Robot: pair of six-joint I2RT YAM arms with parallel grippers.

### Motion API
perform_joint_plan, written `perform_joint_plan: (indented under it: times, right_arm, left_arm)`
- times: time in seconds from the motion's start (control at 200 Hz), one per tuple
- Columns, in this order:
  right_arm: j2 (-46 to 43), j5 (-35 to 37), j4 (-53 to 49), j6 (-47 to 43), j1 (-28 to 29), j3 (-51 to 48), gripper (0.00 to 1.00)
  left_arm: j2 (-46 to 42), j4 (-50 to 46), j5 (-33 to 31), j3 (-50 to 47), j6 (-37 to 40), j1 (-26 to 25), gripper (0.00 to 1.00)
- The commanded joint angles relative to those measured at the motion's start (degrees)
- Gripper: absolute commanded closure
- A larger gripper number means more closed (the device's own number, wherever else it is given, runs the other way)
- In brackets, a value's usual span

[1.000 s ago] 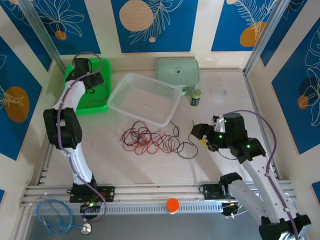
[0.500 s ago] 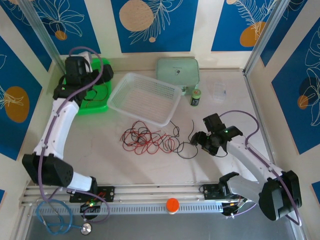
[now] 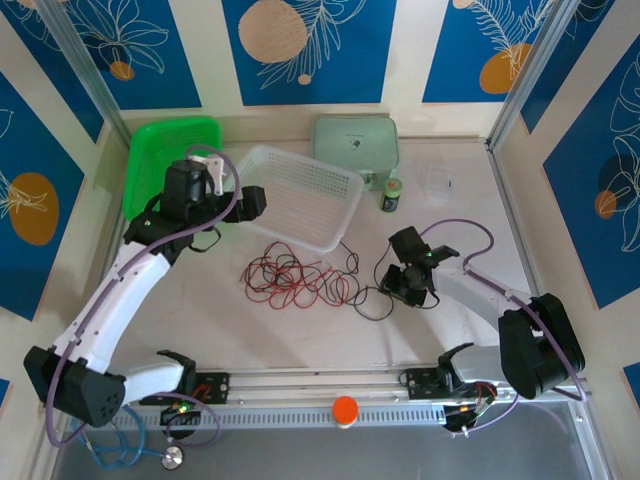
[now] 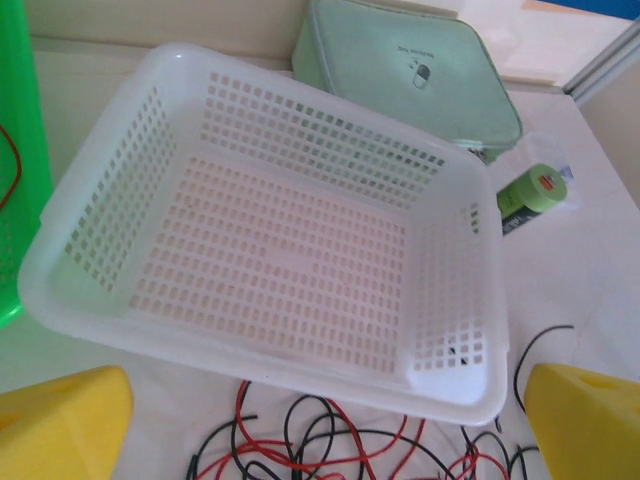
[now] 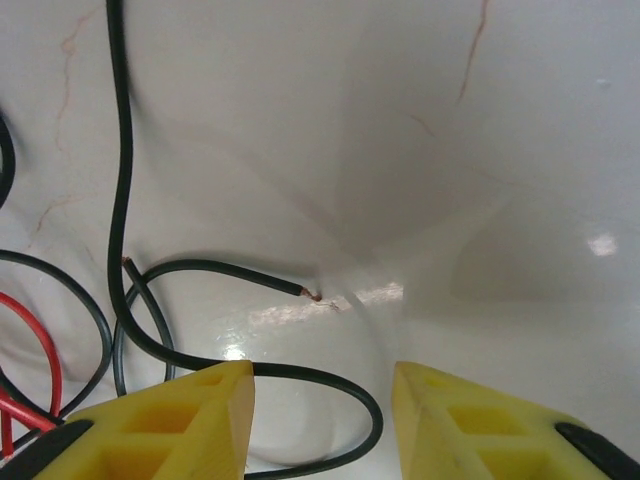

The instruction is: Untangle the cables

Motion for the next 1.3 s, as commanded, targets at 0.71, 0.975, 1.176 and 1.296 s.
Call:
perform_joint_plan:
  times: [0.71, 0.975, 1.176, 1.296]
  right_arm:
    - [-0.33, 5.37, -2.53, 1.13, 4.37, 0.19, 0.48]
    - [1.13, 7.55, -0.78, -0.09, 3.93, 0.70, 0.70]
    - [0.29, 5.98, 2.39, -0.72, 2.24, -0.79, 0.77]
    - [-0.52, 4.93, 4.39, -1.40, 1.75, -1.92, 0.77]
  left_arm:
    - [-2.80, -3.16, 0.08, 0.26, -2.80, -8.00, 0.00]
    - [-3.87, -4.30, 0.93, -0.10, -3.51, -10.75, 0.00]
    - [-4.31, -4.67, 2.09, -0.29, -3.49, -13.32, 0.00]
    - [-4.31, -4.77, 2.82, -0.08, -3.42, -14.74, 0.00]
